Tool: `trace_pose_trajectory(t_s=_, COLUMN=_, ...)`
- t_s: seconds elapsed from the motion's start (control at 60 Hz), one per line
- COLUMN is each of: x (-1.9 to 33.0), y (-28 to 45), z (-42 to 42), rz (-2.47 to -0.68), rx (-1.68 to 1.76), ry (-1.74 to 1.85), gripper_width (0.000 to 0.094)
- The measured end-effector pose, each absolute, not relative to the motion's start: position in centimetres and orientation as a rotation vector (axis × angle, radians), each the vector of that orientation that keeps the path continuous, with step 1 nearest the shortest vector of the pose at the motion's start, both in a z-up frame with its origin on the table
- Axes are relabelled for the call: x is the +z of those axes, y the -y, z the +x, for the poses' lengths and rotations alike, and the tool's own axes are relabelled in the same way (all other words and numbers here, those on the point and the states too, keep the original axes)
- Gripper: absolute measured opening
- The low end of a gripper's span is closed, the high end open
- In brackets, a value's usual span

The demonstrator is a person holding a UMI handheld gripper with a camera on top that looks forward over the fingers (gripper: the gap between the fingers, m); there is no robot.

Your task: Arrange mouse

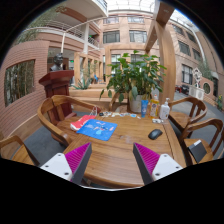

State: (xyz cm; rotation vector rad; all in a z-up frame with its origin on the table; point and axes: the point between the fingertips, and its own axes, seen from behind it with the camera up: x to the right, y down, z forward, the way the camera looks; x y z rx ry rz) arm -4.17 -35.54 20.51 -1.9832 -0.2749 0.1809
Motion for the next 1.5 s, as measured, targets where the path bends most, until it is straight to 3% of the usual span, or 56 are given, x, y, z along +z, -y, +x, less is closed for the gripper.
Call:
trace_pose_trajectory(t_s=0.117, x=17.7, y=35.8, z=-1.7, rz=-2.058, rx=0.133, ry=0.244, gripper_width=0.0856)
trace_pose_trajectory(t_s=0.267, x=10.2, y=30.6, z=3.9, rz=-2.142, rx=0.072, ry=0.196, gripper_width=0.0856)
trace_pose_trajectory(t_s=0.417, x=6.5, y=25.0, z=9.2, rz=-2.175, rx=-0.012, ry=0.125, gripper_width=0.0858)
trace_pose_trajectory(t_s=0.85, x=1.2, y=5.8, z=14.5, rz=-2.197, rx=-0.068, ry=-0.007, gripper_width=0.0853)
trace_pose_trajectory(t_s=1.283, x=-1.2, y=-2.9, z=14.8, rz=-2.248, rx=-0.061, ry=-0.106, gripper_width=0.0843)
trace_pose_trajectory(t_s=1.35, x=-1.4, y=-3.9, z=14.8, rz=-2.256, rx=-0.078, ry=-0.125, gripper_width=0.08)
trace_pose_trajectory(t_s=1.5, x=-1.5, y=-5.0, z=14.9, rz=-2.259, rx=-0.107, ry=-0.187, gripper_width=0.0508)
